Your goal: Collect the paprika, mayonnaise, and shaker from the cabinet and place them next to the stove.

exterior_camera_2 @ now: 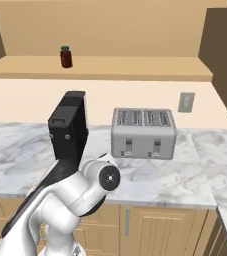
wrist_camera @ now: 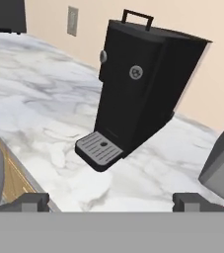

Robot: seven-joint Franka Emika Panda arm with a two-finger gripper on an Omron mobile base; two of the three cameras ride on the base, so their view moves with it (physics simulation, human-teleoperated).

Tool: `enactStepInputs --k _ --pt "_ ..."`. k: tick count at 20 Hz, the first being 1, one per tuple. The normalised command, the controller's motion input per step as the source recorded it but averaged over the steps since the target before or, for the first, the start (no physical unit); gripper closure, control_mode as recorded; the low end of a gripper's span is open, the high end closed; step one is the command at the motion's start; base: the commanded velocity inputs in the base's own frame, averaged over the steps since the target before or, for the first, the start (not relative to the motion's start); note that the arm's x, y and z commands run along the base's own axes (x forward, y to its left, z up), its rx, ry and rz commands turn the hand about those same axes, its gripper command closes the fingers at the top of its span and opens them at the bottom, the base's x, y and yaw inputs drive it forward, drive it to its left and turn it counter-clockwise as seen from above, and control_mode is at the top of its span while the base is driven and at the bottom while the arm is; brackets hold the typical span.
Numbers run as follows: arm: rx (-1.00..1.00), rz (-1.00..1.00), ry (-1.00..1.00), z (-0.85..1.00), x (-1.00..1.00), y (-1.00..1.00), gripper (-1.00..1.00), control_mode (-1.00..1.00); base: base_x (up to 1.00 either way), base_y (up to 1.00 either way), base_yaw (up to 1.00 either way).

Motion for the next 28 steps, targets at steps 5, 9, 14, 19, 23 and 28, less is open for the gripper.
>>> enactStepInputs --k 5,9,14,19,23,28 --pt "0.04 0.00 -0.01 0.01 0.15 -0.04 -1.00 -1.00 0.62 -0.12 0.00" --pt "0.18 0.00 -0.04 0.33 0.68 -0.01 -1.00 -1.00 0.00 0.00 0.00" --pt "0.12 -0.01 -0.04 0.49 0.54 0.31 -1.00 -1.00 0.00 0.00 0.00" --pt "0.07 -0.04 -0.02 0.63 0.48 0.35 -1.00 -1.00 0.00 0.00 0.00" --pt "0.07 -0.06 0.00 0.82 0.45 0.16 -1.00 -1.00 0.00 0.00 0.00" --pt "0.06 -0.09 0.02 0.91 0.27 0.02 -1.00 -1.00 0.00 0.00 0.00"
